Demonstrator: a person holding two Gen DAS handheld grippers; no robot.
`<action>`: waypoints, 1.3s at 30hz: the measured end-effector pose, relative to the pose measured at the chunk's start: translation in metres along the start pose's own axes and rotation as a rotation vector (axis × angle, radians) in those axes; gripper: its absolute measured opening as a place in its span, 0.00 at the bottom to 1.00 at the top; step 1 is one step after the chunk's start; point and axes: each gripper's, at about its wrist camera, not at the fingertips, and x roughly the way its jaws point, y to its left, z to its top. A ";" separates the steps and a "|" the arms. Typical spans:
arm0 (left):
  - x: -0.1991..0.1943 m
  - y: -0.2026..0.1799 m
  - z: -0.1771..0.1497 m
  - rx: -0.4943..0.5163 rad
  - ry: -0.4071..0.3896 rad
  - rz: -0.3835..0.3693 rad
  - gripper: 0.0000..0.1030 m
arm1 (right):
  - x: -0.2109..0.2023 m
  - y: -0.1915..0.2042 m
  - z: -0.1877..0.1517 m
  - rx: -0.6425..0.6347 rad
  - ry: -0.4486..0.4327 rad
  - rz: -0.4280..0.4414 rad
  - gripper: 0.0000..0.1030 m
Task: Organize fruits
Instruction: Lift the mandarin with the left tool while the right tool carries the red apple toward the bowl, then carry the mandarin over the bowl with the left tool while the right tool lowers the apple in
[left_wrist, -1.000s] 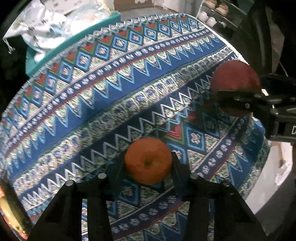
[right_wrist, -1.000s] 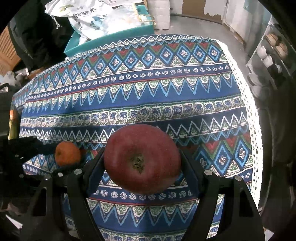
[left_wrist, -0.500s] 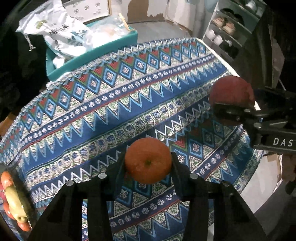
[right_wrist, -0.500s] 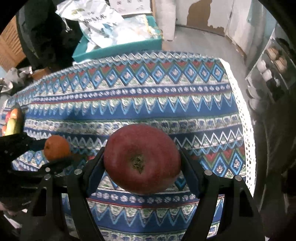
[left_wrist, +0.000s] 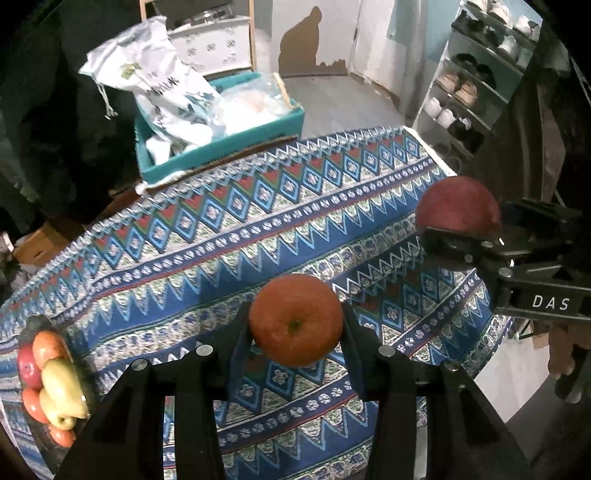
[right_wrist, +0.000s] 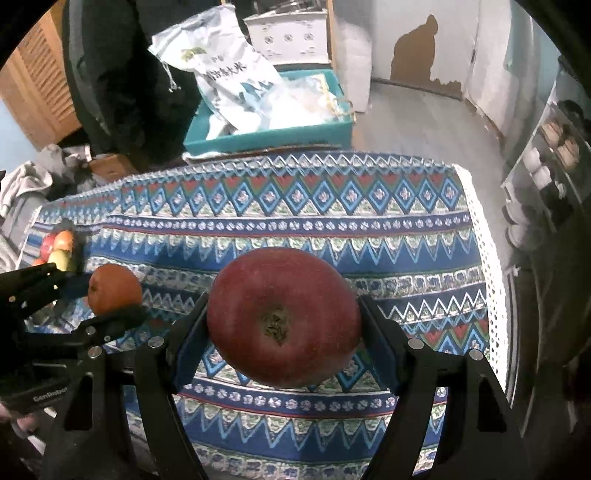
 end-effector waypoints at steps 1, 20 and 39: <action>-0.004 0.001 0.000 0.002 -0.008 0.005 0.44 | -0.002 0.001 0.001 -0.002 -0.004 0.001 0.74; -0.055 0.047 -0.017 -0.081 -0.060 0.017 0.44 | -0.025 0.062 0.015 -0.092 -0.050 0.072 0.74; -0.089 0.137 -0.059 -0.241 -0.083 0.075 0.44 | -0.006 0.169 0.029 -0.255 0.002 0.164 0.74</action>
